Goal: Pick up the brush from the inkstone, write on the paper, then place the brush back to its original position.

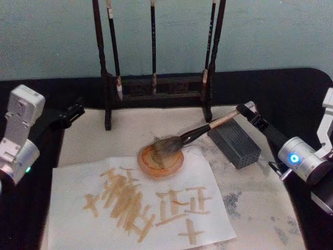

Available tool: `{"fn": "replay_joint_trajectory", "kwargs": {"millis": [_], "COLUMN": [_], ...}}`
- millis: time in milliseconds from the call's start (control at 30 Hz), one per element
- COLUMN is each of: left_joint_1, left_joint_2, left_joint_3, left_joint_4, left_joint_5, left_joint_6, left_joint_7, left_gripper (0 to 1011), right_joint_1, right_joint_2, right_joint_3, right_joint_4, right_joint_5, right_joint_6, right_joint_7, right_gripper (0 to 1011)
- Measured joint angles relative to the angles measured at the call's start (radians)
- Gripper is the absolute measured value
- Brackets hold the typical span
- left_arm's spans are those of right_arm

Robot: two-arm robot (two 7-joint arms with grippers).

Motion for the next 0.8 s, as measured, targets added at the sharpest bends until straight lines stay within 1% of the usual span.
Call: {"fn": "replay_joint_trajectory", "kwargs": {"millis": [700,800], "left_joint_1": [0.0,0.0], "left_joint_2": [0.0,0.0], "left_joint_3": [0.0,0.0], "left_joint_4": [0.0,0.0], "left_joint_5": [0.0,0.0], "left_joint_6": [0.0,0.0], "left_joint_7": [0.0,0.0], "left_gripper": [1002,1002], "right_joint_1": [-0.001,-0.002], "right_joint_2": [0.001,0.001], "right_joint_3": [0.0,0.0], "right_joint_4": [0.0,0.001], "right_joint_5": [-0.002,-0.003], "right_joint_6": [0.0,0.0], "right_joint_7": [-0.002,-0.003], "right_gripper": [182,207]}}
